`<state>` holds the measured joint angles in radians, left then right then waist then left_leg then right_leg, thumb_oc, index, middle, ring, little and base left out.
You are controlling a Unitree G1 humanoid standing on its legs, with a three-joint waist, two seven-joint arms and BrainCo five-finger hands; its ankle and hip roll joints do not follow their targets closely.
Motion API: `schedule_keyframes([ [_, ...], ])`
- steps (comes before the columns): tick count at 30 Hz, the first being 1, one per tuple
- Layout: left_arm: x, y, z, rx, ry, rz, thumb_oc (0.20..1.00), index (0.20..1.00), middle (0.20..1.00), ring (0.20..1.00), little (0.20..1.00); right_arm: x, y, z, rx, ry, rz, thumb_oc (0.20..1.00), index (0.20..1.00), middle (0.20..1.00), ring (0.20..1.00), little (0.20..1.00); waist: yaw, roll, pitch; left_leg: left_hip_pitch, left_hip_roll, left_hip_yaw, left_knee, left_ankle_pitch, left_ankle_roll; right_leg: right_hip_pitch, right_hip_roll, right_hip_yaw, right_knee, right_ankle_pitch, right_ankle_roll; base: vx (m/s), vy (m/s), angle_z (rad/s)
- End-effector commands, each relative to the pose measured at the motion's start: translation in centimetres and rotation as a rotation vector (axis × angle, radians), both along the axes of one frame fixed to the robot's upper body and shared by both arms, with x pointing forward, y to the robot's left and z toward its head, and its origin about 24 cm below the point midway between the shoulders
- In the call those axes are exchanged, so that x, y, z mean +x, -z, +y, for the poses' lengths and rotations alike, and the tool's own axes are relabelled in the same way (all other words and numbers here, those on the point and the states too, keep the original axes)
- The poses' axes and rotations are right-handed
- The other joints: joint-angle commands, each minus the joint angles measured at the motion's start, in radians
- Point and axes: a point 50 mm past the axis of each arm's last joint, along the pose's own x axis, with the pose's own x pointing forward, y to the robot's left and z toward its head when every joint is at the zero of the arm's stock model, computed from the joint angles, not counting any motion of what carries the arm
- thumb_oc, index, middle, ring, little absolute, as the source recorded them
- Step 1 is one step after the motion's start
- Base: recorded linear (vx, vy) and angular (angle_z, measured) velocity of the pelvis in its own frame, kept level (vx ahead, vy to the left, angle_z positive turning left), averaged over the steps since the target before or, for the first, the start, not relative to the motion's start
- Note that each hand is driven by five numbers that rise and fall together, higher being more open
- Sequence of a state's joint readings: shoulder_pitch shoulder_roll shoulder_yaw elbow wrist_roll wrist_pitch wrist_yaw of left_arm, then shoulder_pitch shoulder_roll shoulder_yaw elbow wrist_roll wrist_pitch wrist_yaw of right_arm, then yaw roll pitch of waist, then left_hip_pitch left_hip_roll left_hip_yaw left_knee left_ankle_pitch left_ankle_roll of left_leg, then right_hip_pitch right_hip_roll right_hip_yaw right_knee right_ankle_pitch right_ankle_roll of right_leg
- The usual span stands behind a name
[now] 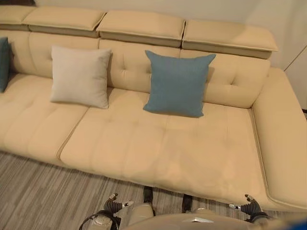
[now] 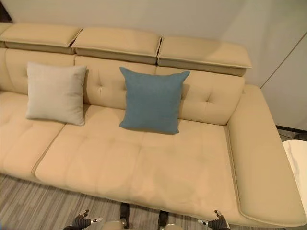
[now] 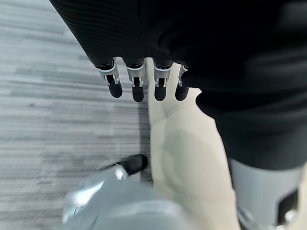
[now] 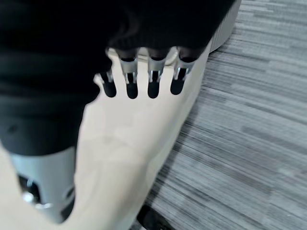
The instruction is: Pick up all the scattered cushions and arrange them neatly on the sofa.
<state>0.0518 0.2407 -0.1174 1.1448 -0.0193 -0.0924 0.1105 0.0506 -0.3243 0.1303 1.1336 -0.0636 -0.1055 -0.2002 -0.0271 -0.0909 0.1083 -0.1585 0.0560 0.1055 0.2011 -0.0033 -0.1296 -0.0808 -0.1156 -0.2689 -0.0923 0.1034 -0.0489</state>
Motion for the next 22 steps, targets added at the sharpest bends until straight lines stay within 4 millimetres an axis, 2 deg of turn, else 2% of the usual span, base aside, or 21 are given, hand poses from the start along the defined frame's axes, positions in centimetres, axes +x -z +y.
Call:
schedule_keyframes([
  [1,0.6,-0.3,0.4,0.034,0.027,-0.027,1.000,1.000,1.000,1.000,1.000,1.3,-0.5,-0.5,-0.032,-0.055,-0.011,1.000,1.000,1.000,1.000,1.000,-0.014,0.034,-0.021,0.128,-0.005,-0.005,-0.035,-0.160,0.051,-0.017,0.012,0.014,0.012,-0.050,0.157,-0.09,0.109,0.27],
  [4,1.2,-0.4,0.0,0.032,0.047,-0.041,1.000,1.000,1.000,1.000,1.000,1.4,-0.3,-0.1,-0.031,-0.067,0.010,1.000,1.000,1.000,1.000,1.000,-0.025,0.043,-0.031,0.157,-0.017,-0.002,-0.110,-0.149,0.057,-0.049,0.005,0.004,0.019,-0.019,0.167,-0.11,0.118,0.42],
  [7,1.9,-0.6,-0.1,0.042,0.058,-0.056,1.000,1.000,1.000,1.000,1.000,2.1,-0.3,0.3,-0.045,-0.108,0.011,1.000,1.000,1.000,1.000,1.000,-0.016,0.040,-0.019,0.157,-0.049,-0.039,-0.154,-0.137,0.074,-0.086,-0.014,0.008,0.035,0.013,0.184,-0.20,0.180,0.06],
  [8,1.9,-0.5,0.1,0.047,0.046,-0.046,1.000,1.000,1.000,1.000,1.000,3.0,-0.4,0.6,-0.066,-0.168,0.016,1.000,1.000,1.000,1.000,1.000,0.006,0.035,0.002,0.150,-0.075,-0.072,-0.189,-0.122,0.095,-0.134,-0.038,0.011,0.109,0.010,0.198,-0.31,0.237,-0.16],
  [11,1.1,-0.3,0.7,0.053,0.014,-0.010,1.000,1.000,1.000,1.000,1.000,3.9,-0.6,1.0,-0.073,-0.212,0.013,1.000,1.000,1.000,1.000,1.000,0.025,0.037,0.031,0.147,-0.075,-0.057,-0.197,-0.104,0.118,-0.164,-0.070,-0.006,0.217,-0.010,0.209,-0.22,0.132,-0.60],
  [12,1.1,-0.4,1.0,0.064,0.016,-0.003,1.000,1.000,1.000,1.000,1.000,4.1,-0.6,1.2,-0.076,-0.223,0.014,1.000,1.000,1.000,1.000,1.000,0.028,0.039,0.038,0.143,-0.075,-0.055,-0.196,-0.098,0.125,-0.160,-0.069,0.008,0.243,-0.028,0.209,-0.22,0.069,-0.44],
  [13,1.2,-0.5,1.4,0.077,0.020,-0.004,1.000,1.000,1.000,1.000,1.000,3.8,-0.5,1.1,-0.075,-0.222,0.029,1.000,1.000,1.000,1.000,1.000,0.029,0.045,0.038,0.128,-0.076,-0.057,-0.195,-0.084,0.134,-0.144,-0.047,0.067,0.308,-0.066,0.201,-0.21,0.057,-0.11],
  [14,1.4,-0.6,1.5,0.078,0.017,-0.013,1.000,1.000,1.000,1.000,1.000,3.5,-0.4,1.0,-0.071,-0.211,0.035,1.000,1.000,1.000,1.000,1.000,0.030,0.047,0.034,0.120,-0.077,-0.061,-0.197,-0.079,0.136,-0.140,-0.034,0.100,0.335,-0.080,0.198,-0.17,0.023,0.00],
  [16,1.7,-0.7,1.4,0.081,0.023,-0.018,1.000,1.000,1.000,1.000,1.000,2.7,0.0,1.1,-0.055,-0.182,0.054,1.000,1.000,1.000,1.000,1.000,0.033,0.043,0.015,0.102,-0.080,-0.067,-0.197,-0.074,0.134,-0.105,-0.021,0.132,0.313,-0.102,0.192,-0.05,-0.055,0.02],
  [18,1.7,-0.6,1.3,0.080,0.025,-0.016,1.000,1.000,1.000,1.000,1.000,2.3,0.2,1.3,-0.043,-0.172,0.070,1.000,1.000,1.000,1.000,1.000,0.035,0.030,-0.002,0.097,-0.085,-0.065,-0.196,-0.075,0.127,-0.061,-0.016,0.136,0.240,-0.111,0.184,0.02,-0.097,0.06],
  [22,1.4,-0.4,0.8,0.063,0.013,-0.012,1.000,1.000,1.000,1.000,1.000,2.2,0.2,1.2,-0.051,-0.173,0.080,1.000,1.000,1.000,1.000,1.000,0.038,0.027,-0.032,0.102,-0.077,-0.054,-0.195,-0.073,0.118,-0.009,0.002,0.139,0.138,-0.096,0.185,0.02,-0.075,0.09],
])
